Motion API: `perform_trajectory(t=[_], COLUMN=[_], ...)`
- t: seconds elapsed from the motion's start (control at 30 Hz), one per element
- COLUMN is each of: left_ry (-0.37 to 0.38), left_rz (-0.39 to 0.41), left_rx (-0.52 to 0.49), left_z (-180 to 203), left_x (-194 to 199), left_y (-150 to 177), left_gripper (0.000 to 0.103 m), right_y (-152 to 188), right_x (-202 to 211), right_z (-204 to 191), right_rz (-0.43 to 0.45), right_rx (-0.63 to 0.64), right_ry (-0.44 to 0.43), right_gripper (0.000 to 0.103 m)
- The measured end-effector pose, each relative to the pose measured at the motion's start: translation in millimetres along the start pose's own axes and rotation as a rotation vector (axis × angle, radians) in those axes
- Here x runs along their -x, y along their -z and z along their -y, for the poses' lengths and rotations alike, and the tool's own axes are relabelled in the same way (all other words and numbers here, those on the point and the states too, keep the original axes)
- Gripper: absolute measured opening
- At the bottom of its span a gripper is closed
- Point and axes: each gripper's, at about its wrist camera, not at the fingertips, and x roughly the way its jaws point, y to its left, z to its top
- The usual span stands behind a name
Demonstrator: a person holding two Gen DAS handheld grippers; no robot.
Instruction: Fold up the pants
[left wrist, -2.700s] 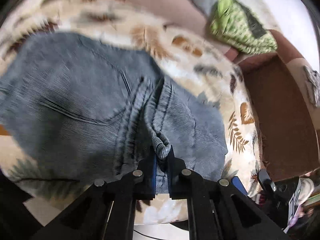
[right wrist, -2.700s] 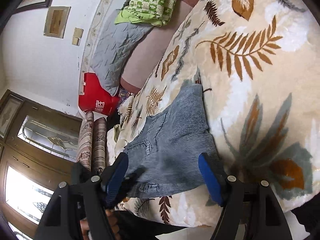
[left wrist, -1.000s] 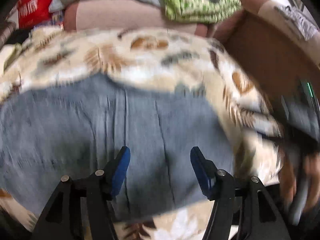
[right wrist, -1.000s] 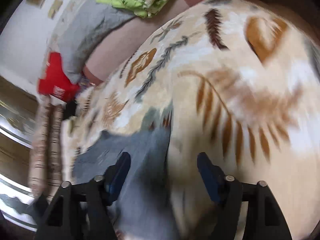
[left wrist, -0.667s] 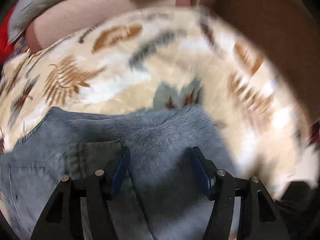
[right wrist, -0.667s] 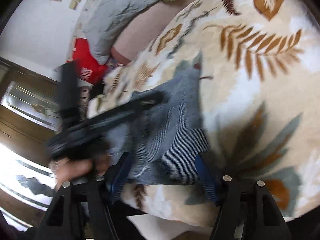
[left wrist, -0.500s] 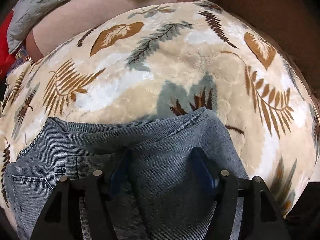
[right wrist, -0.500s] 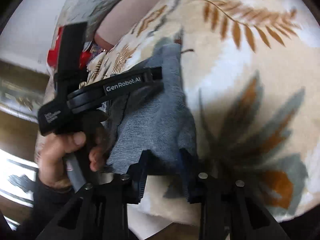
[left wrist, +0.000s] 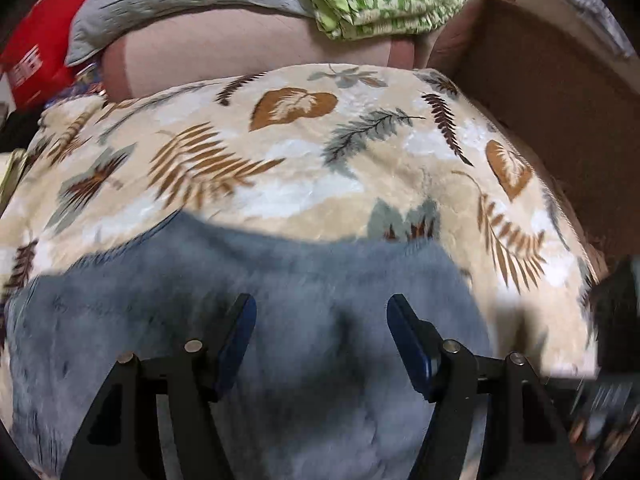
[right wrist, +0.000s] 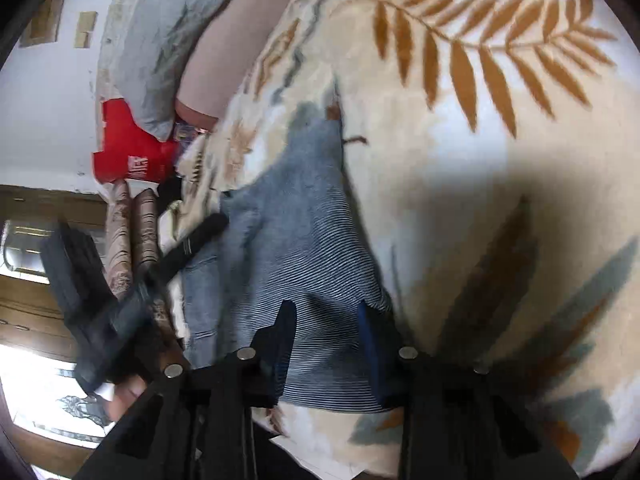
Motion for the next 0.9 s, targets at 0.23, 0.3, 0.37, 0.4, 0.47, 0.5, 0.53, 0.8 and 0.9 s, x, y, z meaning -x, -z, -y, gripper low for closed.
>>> perform_trajectory(t=[0.23, 0.3, 0.37, 0.4, 0.47, 0.5, 0.53, 0.8, 0.9], left_ry=[-0.022, -0.049, 0.002, 0.014, 0.012, 0.015, 0.019, -0.049, -0.053], left_rz=[-0.102, -0.063, -0.021, 0.001, 0.016, -0.001, -0.033, -0.012, 0.003], left_rx=[-0.015, -0.024, 0.014, 0.020, -0.010, -0.019, -0.033, -0.129, -0.151], left_z=[1, 2, 0, 0, 6, 6, 8, 18, 20], left_x=[-19, -12, 7, 14, 19, 15, 6, -11, -10], left_y=[45, 50, 50, 51, 54, 56, 60, 70, 73], left_gripper=[0.070, 0.070, 0.070, 0.070, 0.070, 0.070, 0.070, 0.076, 0.077], right_y=[-16, -24, -29, -34, -50, -56, -69, -97, -97], right_x=[-3, -11, 5, 14, 16, 13, 1, -40, -52], right_z=[-24, -17, -35, -47, -57, -57, -54, -55, -41], right_rz=[0.019, -0.015, 0.013, 0.053, 0.062, 0.056, 0.039, -0.006, -0.001], right_rx=[0.099, 0.078, 0.124, 0.163, 0.185, 0.182, 0.177, 0.242, 0.227], right_ry=[0.121, 0.160, 0.180, 0.197, 0.205, 0.217, 0.254, 0.337, 0.361], right_gripper=[0.057, 0.053, 0.053, 0.054, 0.054, 0.054, 0.054, 0.015, 0.015])
